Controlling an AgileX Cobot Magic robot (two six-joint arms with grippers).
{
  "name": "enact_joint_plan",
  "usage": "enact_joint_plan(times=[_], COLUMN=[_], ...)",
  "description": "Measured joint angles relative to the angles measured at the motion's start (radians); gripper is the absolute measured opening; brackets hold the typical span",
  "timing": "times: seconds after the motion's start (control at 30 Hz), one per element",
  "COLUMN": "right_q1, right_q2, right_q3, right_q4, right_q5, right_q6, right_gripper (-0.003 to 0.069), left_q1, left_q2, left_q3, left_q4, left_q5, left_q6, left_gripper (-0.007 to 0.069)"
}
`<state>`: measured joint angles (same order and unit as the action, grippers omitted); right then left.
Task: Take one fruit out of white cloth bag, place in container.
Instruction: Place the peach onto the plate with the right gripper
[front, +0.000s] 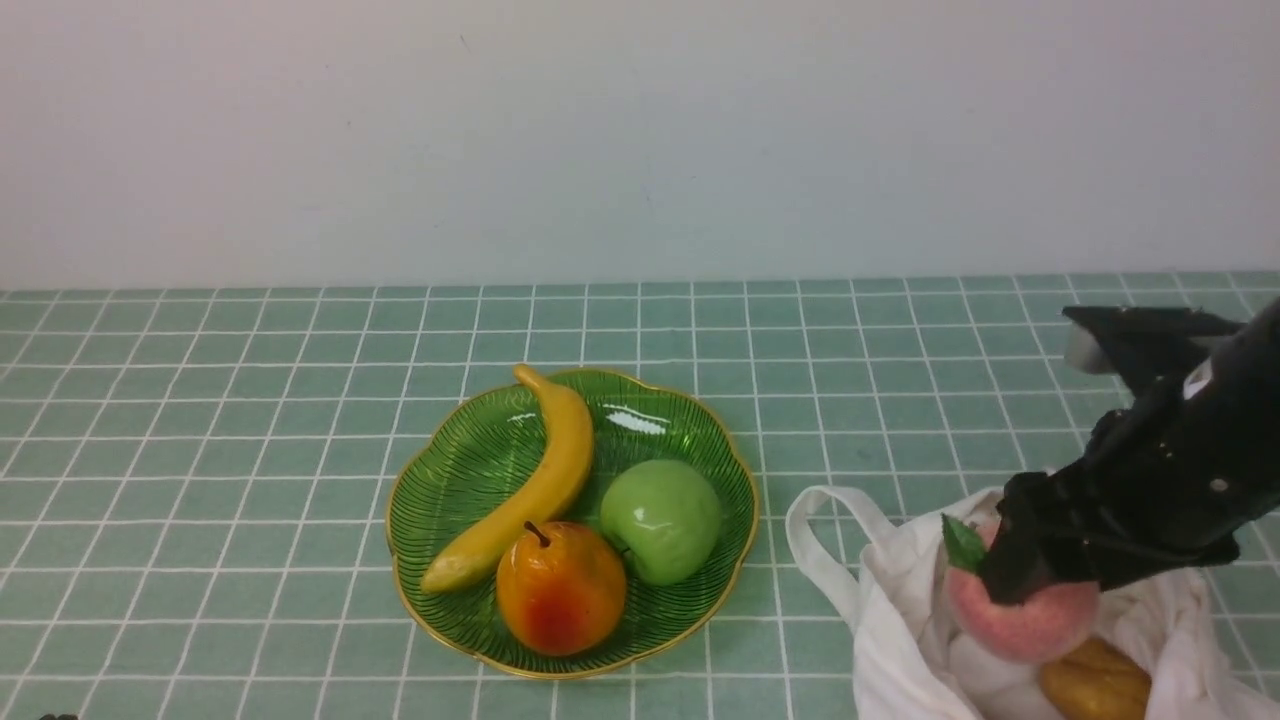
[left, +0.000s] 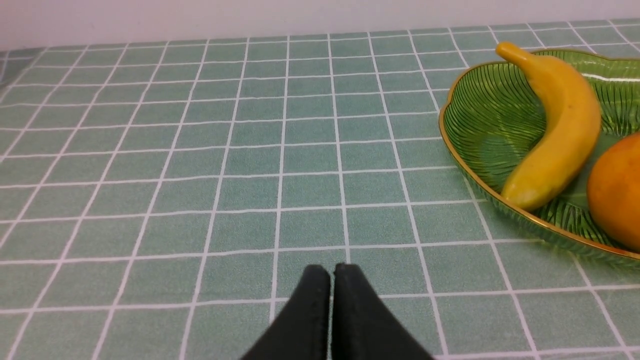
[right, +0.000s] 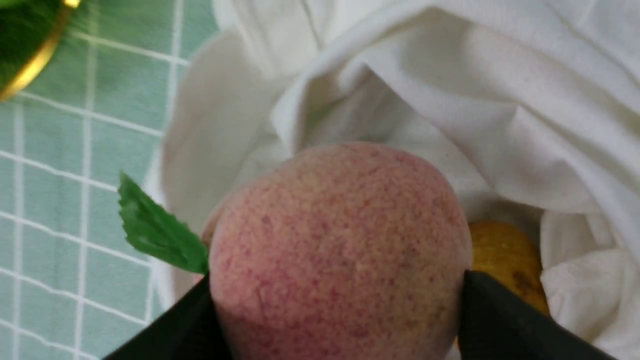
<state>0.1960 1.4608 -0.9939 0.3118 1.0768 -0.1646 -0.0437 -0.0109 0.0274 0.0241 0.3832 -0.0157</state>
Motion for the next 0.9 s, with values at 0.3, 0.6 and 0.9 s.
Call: enact_joint_plan(times=[0.3,0.6,0.9], right_q1=[0.0,0.193,0.311], right_q2=[-0.138,0.003,0.365], right_q3=[-0.113,-0.313,-0.571], right_q4=[0.207,0.224,0.096], right_q5=[0.037,-0.031,-0.176], right_q6=[-0.093,-0.139,-0.073], right_gripper=[0.0522,0.0522,0.0522], left_q1=[0.0,0.0,0.0], left_q2=[0.0,0.0,0.0], left_q3=[0.0,0.0,0.0], left_q4=[0.0,0.0,0.0], left_q5=[0.0,0.0,0.0], left_q6=[0.0,0.0,0.0], left_gripper=[-0.0008,-0.0008,-0.0008])
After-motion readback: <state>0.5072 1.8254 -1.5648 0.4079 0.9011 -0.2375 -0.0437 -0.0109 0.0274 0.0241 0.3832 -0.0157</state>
